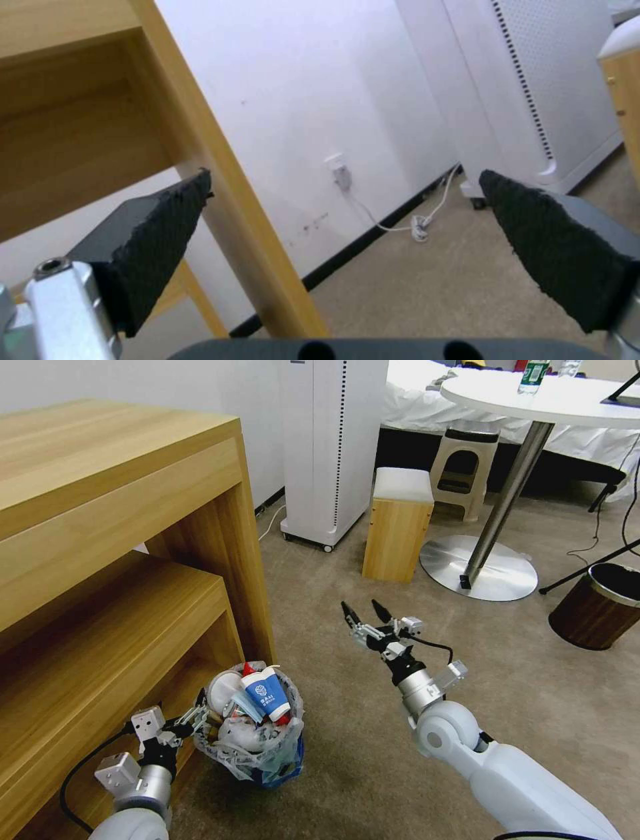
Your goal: Pick up the trash bin and place the garbage on the floor into it.
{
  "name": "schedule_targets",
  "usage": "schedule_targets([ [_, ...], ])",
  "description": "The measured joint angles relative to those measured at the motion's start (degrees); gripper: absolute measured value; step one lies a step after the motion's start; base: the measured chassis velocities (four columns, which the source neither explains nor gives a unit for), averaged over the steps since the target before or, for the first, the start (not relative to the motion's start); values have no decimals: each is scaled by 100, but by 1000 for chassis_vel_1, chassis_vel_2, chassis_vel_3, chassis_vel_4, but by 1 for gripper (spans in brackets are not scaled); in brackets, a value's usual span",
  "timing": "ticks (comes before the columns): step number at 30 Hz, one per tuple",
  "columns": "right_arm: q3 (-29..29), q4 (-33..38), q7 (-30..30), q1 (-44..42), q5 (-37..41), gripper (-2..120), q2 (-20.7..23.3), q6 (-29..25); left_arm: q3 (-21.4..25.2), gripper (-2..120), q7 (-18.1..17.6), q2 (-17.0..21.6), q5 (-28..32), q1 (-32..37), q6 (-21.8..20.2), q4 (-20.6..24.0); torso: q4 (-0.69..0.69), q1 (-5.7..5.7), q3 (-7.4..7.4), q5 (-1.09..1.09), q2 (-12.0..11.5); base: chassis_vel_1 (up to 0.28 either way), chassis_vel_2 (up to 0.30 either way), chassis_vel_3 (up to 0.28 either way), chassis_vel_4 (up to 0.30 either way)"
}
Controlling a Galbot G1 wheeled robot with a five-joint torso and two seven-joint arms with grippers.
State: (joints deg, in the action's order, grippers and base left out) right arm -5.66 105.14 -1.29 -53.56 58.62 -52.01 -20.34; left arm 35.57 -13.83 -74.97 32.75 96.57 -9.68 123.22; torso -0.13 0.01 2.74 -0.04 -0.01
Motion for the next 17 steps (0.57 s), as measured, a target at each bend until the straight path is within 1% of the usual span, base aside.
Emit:
schedule_targets([
  [10,190,-25,41,-124,-83,100,31,-46,-75,100,17,-120,-141,176,16,182,0,0,0,0,0,0,0,0,0],
  [17,494,-14,-50,-317,-198,100,69,-30,-70,100,64,-175,-291,257,60,346,0,0,0,0,0,0,0,0,0],
])
